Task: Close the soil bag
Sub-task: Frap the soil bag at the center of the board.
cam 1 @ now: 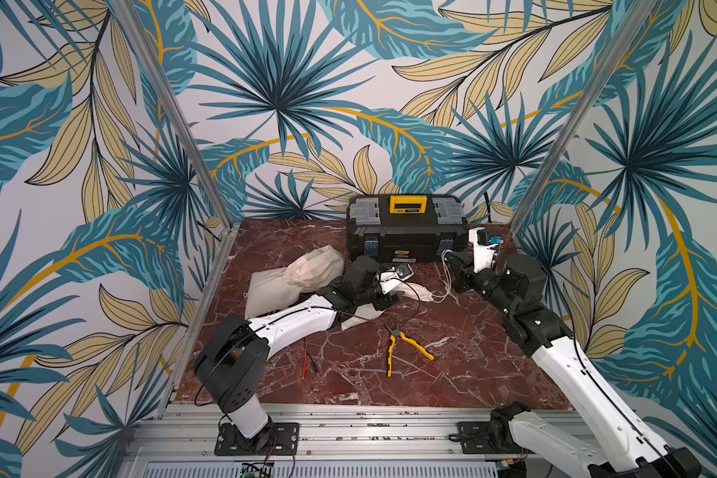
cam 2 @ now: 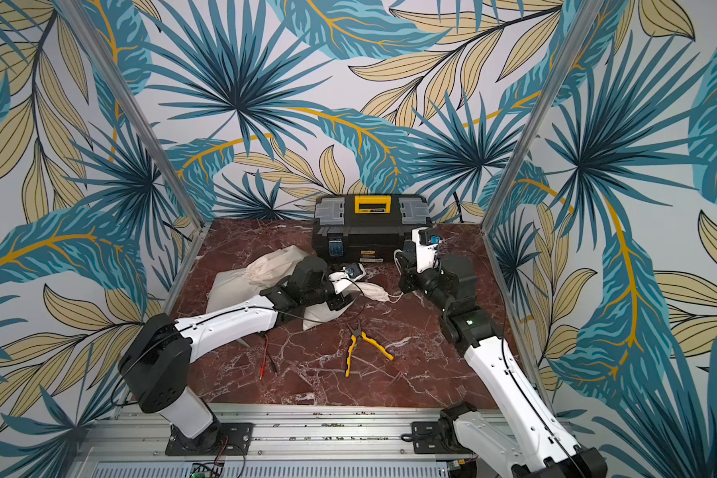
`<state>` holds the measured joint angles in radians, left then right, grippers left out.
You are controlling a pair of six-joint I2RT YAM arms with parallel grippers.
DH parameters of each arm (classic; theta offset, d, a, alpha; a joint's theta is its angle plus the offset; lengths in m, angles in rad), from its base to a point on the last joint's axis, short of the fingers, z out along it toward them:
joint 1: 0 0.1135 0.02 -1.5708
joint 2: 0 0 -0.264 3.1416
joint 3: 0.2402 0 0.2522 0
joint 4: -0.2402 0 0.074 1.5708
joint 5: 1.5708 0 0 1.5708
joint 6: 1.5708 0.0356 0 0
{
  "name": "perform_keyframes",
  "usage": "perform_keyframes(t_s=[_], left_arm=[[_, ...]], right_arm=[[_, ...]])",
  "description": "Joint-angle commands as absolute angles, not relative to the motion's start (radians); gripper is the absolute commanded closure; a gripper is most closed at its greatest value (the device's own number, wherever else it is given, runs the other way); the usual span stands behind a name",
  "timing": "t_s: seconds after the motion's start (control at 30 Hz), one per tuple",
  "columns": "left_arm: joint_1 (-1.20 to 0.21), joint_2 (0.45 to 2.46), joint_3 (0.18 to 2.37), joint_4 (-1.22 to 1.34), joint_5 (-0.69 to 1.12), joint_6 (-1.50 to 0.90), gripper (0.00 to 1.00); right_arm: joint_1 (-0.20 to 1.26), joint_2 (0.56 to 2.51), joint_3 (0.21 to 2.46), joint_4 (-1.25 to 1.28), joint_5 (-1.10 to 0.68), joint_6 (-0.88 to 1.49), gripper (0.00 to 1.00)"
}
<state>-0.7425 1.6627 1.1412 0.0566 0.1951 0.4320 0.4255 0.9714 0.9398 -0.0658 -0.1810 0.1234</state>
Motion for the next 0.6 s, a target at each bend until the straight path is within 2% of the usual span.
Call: perform_keyframes(t_s=[0.0,0.2,0.4,0.5,0.57], left_arm=[[-0.767,1.661,1.180,0.140,0.406,0.457,0.31],[-0.823,1.728,1.240,0.153,0.499,0.454,0.32],[-0.859,1.853,1.300,0.297,0.474,0.364,0.35],[-0.858,1.905,1.342,0.323,0.448,0.333,0.39],[-0.858,1.937,1.366,0.329,0.431,0.318,0.46]], right_arm=[[0.425,0.939,0.951,-0.119,-0.194,0.114,1.00],[0.425,0.915,0.971,-0.131,-0.195,0.129,1.00],[0.425,0.883,0.988,-0.142,-0.185,0.140,1.00],[0.425,0.867,0.989,-0.157,-0.173,0.142,1.00],[0.425,0.861,0.989,-0.162,-0.174,0.145,1.00]])
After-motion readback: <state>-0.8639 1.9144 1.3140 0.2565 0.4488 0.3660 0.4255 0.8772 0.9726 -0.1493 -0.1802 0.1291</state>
